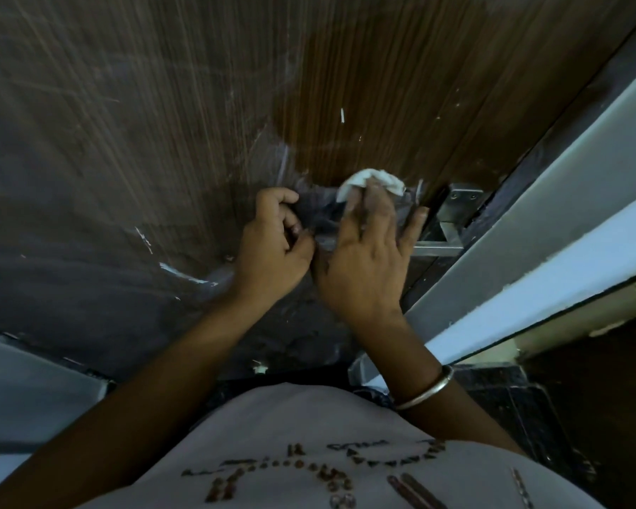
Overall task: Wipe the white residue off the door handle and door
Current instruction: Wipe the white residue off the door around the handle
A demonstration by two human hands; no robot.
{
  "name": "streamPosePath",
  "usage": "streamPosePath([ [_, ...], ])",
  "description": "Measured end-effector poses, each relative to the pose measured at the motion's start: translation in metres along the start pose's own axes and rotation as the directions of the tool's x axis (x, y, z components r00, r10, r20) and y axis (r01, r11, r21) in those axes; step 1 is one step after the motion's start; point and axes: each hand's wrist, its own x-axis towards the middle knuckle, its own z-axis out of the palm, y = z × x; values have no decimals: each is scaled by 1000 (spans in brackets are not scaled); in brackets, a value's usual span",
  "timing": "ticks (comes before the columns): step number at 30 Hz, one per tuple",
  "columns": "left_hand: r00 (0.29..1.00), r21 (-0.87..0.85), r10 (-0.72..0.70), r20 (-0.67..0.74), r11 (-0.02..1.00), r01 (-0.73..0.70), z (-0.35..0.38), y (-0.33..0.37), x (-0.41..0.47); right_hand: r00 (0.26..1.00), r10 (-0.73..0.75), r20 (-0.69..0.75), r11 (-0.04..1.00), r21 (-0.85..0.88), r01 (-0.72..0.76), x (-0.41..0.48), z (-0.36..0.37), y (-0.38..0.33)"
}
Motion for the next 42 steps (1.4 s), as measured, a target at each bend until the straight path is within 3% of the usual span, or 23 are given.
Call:
streamPosePath([
  [3,1000,2,22,2,1000,-22,2,0,0,980,193,40,981,25,-194,2,-4,14],
  [6,1000,6,21,8,1000,-21,3,-1,-2,958,282,49,954,93,-286,6,-7,18],
  [9,1000,-4,5,10,1000,-5,4,1,-2,963,267,38,953,137,-270,7,-9,10],
  [15,1000,5,-13,2,1000,13,5,-1,-1,995,101,24,990,100,-103,0,-3,-1],
  [24,1000,1,-20,10,1000,20,3,-1,-2,947,312,81,942,101,-319,5,-6,25],
  [32,1000,9,-5,21,1000,5,4,1,-3,985,132,110,986,87,-142,-5,-3,4],
  [38,999,-6,-33,-6,999,33,0,-6,-3,966,246,77,967,48,-250,0,-1,19],
  [42,998,-15,-68,-3,998,68,-1,-9,-5,990,118,78,990,67,-124,0,1,0],
])
